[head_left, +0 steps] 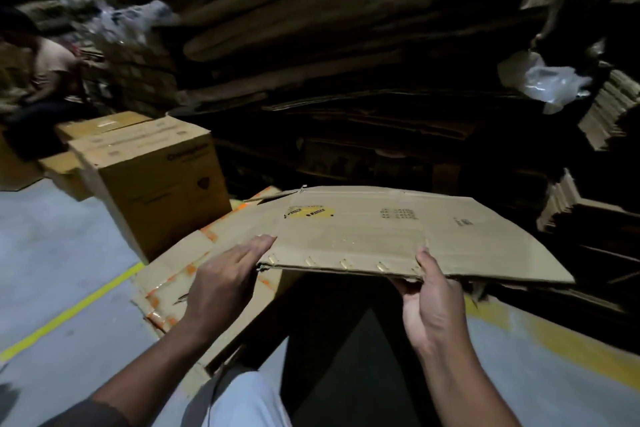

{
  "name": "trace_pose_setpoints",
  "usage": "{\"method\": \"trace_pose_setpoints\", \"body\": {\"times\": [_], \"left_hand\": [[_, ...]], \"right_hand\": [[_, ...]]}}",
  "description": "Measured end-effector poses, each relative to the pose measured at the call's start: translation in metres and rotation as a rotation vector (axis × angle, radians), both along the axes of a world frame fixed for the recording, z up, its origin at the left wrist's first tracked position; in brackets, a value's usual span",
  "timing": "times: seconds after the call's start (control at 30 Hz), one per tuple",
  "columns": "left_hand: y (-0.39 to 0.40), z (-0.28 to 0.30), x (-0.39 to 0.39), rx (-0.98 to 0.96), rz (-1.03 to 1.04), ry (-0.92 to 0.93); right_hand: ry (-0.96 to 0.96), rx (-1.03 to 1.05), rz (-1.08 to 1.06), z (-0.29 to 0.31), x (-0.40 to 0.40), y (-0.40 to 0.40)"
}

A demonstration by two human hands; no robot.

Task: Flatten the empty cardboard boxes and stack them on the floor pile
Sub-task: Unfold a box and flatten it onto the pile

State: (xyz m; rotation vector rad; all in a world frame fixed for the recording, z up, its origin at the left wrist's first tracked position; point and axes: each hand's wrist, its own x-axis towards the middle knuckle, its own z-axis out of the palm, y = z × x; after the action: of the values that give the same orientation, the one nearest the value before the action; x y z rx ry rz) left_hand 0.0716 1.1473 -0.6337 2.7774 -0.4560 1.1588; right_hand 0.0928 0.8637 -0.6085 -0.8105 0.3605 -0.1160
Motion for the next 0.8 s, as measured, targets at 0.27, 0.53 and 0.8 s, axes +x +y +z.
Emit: {"method": "trace_pose_setpoints", "body": {"times": [0.27,0.53,0.8], "left_hand": [[0.116,-0.006,0.027,0.107,0.123,-0.071],[0.148,-0.133,0.093,-1.502,0.953,0.226],[0.118,-0.257,0.127,-2.187,0.724,0.415]], "right_hand": [[0.07,0.089,0.136,-0.025,0.035,0.11],[0.397,0.334,0.269,-0.142,0.097,0.261],[0.717,0.388,0.438,-0.239,0.093,0.287]]}}
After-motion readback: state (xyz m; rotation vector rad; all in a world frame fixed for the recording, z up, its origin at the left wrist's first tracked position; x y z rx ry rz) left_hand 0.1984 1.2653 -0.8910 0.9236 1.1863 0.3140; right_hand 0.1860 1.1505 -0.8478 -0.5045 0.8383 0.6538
